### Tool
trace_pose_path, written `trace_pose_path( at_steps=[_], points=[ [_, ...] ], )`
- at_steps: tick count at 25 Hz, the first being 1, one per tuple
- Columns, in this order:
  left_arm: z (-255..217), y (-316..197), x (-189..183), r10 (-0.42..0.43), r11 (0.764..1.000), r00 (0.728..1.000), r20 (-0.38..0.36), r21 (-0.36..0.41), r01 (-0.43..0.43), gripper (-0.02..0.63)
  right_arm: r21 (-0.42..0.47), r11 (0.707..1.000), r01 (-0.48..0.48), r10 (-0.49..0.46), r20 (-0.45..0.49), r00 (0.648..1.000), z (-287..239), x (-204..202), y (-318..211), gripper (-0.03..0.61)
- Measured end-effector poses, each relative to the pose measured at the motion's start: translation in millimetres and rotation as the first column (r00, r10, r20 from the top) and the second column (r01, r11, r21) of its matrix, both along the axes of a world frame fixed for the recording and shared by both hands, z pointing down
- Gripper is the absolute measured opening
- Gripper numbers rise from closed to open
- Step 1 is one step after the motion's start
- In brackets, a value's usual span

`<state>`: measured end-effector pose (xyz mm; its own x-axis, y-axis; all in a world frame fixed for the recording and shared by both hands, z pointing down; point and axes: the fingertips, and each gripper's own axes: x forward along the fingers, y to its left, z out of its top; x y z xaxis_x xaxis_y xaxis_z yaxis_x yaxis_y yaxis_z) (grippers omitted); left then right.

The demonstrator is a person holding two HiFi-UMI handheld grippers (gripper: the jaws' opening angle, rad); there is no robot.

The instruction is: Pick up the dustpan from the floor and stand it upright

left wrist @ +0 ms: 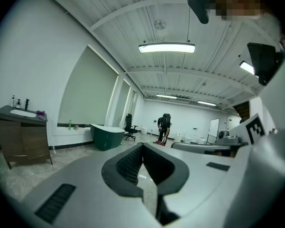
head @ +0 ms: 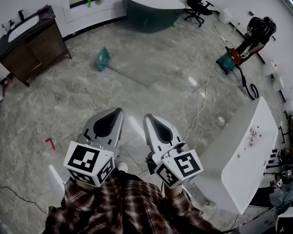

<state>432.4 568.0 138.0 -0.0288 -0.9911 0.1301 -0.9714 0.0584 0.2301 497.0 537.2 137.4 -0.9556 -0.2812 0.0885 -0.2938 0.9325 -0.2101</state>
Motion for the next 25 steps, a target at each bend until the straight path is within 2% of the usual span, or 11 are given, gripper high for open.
trace_pose_path(
  at_steps=[8, 16, 25],
  points=[
    [16, -24, -64, -0.048, 0.999, 0.999, -0.021, -0.019, 0.048, 0.011, -0.016, 0.999, 0.049, -0.049, -0.045, 0.998, 23, -63, -26, 0.011],
    [8, -71, -158, -0.043, 0.999, 0.999, -0.008, -0.002, 0.043, 0.011, 0.005, 0.996, 0.087, -0.086, -0.045, 0.995, 15, -168, -67, 0.011],
    [9, -121, -270, 0.022, 1.000, 1.000, 0.015, 0.000, -0.022, 0.011, 0.009, 1.000, 0.002, -0.002, -0.023, 1.000, 15, -277, -118, 0.011]
  ],
)
